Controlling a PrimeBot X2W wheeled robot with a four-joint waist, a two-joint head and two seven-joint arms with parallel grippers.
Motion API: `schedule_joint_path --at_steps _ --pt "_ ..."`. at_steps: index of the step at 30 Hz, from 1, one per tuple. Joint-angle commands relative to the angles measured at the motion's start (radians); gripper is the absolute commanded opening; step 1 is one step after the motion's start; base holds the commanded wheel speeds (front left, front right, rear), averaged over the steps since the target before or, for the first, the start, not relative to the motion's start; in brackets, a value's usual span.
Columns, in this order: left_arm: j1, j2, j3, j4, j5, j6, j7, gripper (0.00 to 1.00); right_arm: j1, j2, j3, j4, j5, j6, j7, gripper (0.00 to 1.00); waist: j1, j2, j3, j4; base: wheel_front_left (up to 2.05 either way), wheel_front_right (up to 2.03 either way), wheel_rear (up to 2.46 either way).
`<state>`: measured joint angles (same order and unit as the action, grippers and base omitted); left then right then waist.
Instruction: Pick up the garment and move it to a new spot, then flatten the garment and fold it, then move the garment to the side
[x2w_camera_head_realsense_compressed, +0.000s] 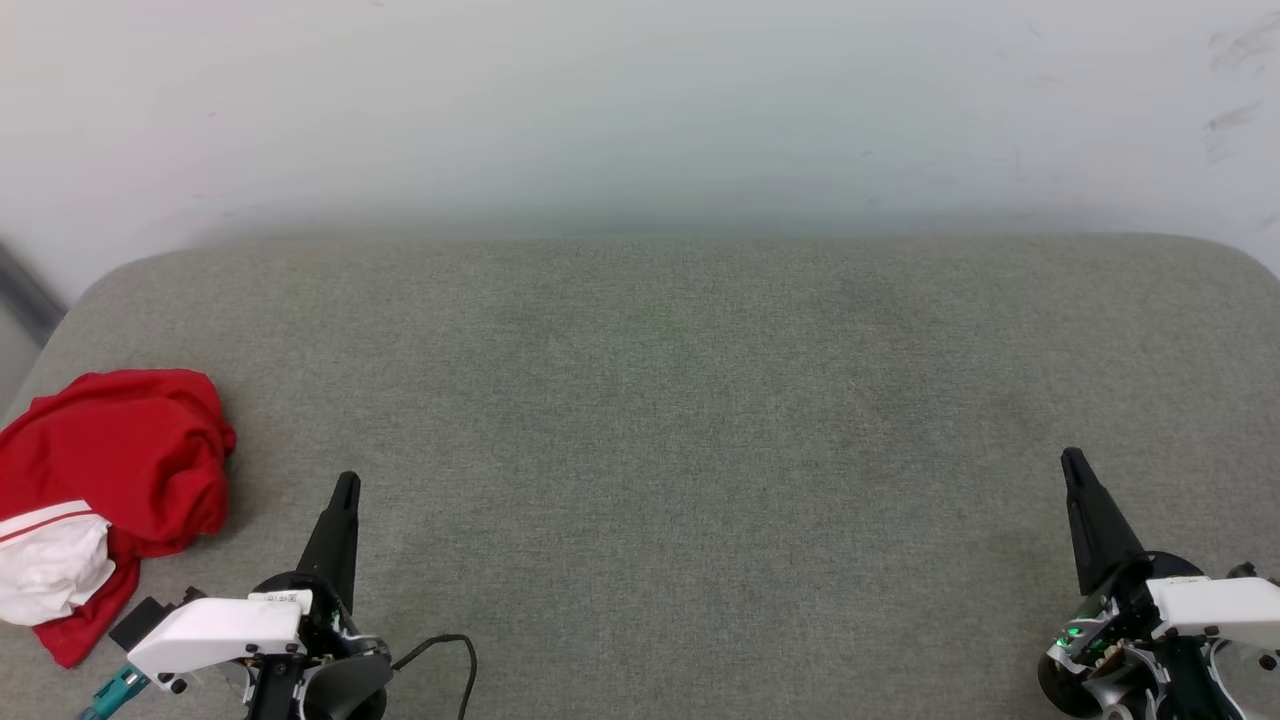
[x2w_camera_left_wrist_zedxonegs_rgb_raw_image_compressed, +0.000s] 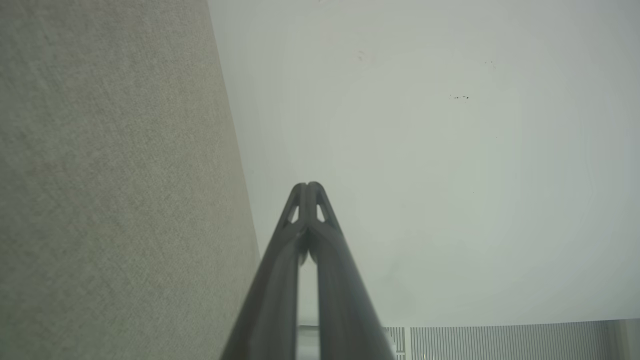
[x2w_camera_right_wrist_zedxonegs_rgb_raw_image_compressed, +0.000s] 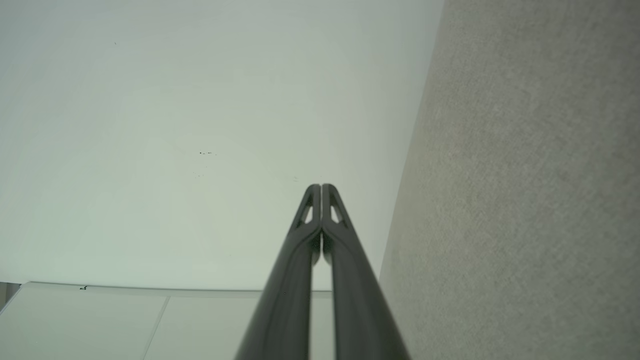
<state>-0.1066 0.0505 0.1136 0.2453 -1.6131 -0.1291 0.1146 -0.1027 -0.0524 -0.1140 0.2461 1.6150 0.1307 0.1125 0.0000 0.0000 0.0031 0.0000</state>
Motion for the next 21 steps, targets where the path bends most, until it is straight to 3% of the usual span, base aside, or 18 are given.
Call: schedule_joint_path --at_steps 1,20,21 --pt "-0.005 -0.002 0.003 0.000 0.000 -0.004 0.002 0.00 -0.013 0.003 0.000 0.002 -0.005 0.000 0.002 0.00 0.0000 0.0000 0.000 0.000 0.00 0.00 0.00" --pt "-0.005 -0.002 0.003 0.000 0.000 -0.004 0.002 0.00 -0.013 0.003 0.000 0.001 -0.005 0.000 0.002 0.00 0.0000 0.0000 0.000 0.000 0.00 0.00 0.00" --pt "0.000 0.000 0.000 0.000 0.000 0.000 0.000 1.00 0.000 0.000 0.000 0.000 0.000 0.000 0.000 1.00 0.0000 0.0000 0.000 0.000 0.00 0.00 0.00"
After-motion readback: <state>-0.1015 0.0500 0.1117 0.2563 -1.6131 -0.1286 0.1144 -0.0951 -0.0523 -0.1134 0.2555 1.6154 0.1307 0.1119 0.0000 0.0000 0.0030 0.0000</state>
